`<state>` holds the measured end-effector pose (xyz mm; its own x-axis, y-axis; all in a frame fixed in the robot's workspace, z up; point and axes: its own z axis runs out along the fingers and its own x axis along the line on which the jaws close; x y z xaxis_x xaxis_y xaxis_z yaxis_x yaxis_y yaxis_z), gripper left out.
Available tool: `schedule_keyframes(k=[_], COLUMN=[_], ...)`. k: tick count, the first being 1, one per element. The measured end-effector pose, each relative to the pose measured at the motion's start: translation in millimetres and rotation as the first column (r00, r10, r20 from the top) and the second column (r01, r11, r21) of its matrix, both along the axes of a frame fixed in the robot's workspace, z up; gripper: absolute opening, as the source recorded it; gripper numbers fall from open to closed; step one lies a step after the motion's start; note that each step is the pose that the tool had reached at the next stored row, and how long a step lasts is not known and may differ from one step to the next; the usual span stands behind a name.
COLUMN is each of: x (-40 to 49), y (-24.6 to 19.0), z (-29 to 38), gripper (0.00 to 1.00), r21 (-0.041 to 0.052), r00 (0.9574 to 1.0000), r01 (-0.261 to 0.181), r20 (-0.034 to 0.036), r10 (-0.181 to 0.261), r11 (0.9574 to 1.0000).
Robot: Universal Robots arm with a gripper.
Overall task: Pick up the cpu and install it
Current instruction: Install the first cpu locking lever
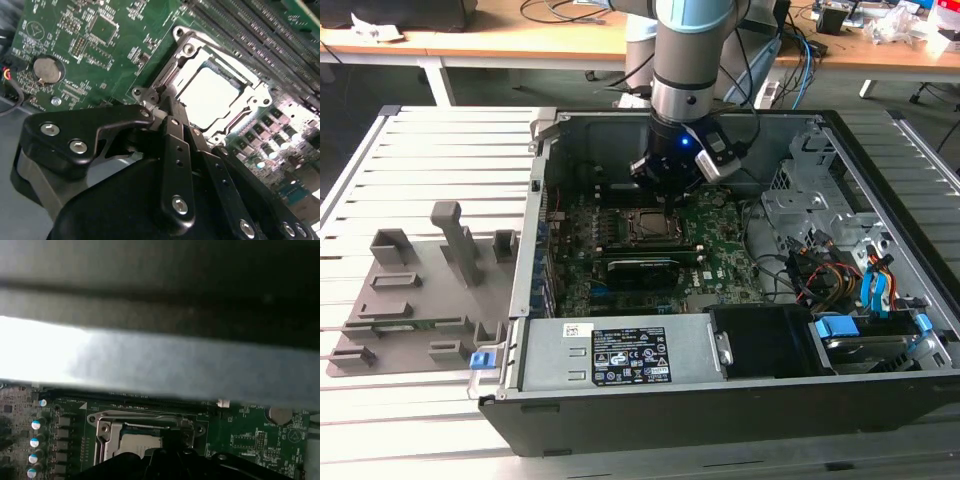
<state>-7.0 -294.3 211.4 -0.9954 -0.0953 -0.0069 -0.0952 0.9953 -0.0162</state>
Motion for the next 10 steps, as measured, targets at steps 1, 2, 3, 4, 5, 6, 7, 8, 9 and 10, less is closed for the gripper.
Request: schedule_keyframes(k=[1,2,3,4,5,6,7,8,9,10], x=[0.0,0.0,0.0,0.0,0.0,0.0,0.0,0.0,0.0,0.0], y=[-3.1,-6.5,-9.6,-11.5,-12.8,-15.1,-17.2,-19.3,-20.1,-20.4], z=[0.0,0.0,0.0,0.0,0.0,0.0,0.0,0.0,0.0,0.7], gripper=[0.11,0.11,0.11,0.11,0.11,0.11,0.11,0.11,0.11,0.11], r21=[-0.0006,-0.0011,-0.0015,-0.0018,-0.002,-0.0023,-0.0025,-0.0028,-0.0072,-0.0085], r00=[1.0,1.0,1.0,1.0,1.0,1.0,1.0,1.0,1.0,1.0], r01=[0.0,0.0,0.0,0.0,0.0,0.0,0.0,0.0,0.0,0.0], r20=[0.0,0.0,0.0,0.0,0.0,0.0,0.0,0.0,0.0,-0.0002], r10=[0.0,0.0,0.0,0.0,0.0,0.0,0.0,0.0,0.0,0.0], r11=[1.0,1.0,1.0,1.0,1.0,1.0,1.0,1.0,1.0,1.0])
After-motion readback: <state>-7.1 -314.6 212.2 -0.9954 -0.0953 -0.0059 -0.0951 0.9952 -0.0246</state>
